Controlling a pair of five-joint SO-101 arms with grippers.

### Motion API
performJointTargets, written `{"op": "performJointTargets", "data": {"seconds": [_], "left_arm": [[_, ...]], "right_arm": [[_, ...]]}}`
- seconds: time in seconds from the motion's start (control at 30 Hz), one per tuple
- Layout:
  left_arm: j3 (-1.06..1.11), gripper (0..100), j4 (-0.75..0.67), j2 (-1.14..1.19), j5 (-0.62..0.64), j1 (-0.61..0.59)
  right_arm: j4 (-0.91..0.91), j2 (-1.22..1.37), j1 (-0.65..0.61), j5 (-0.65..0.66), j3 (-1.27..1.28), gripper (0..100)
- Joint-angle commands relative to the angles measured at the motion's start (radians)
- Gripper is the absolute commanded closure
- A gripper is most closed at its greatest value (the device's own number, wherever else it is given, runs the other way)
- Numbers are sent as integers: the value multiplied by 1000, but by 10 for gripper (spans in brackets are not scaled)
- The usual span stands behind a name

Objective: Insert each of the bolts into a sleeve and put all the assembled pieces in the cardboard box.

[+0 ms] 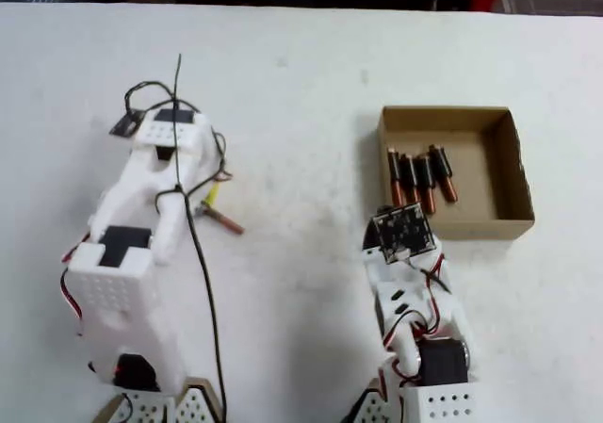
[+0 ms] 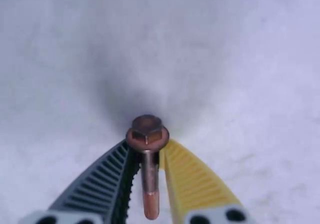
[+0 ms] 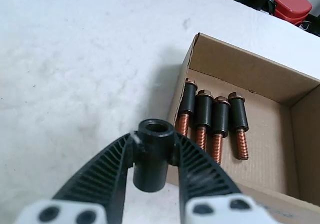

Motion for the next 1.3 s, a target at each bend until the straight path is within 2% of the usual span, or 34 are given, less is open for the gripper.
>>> {"op": "performJointTargets", "data": {"seconds": [0.0,0.3,0.43,0.57,0.73,0.93,1.27], "left_arm": [[-35,979,-46,-10,-189,30],[-35,977,-87,-4,-741,35],[-26,977,-84,-4,-918,36],[-26,978,-40,-4,-1045,90],[-26,979,31,-2,-1062,162],[-29,979,40,-4,-1068,163],[-28,980,120,-13,-1071,162]], "right_arm": [[-7,-13,5,-3,-9,981],[-7,-13,5,-3,-9,981],[-7,-13,5,-3,-9,981],[-7,-13,5,-3,-9,981],[-7,-13,4,-3,-8,981],[-18,-12,-13,-3,-9,981],[-62,-12,-262,-3,-9,981]]}}
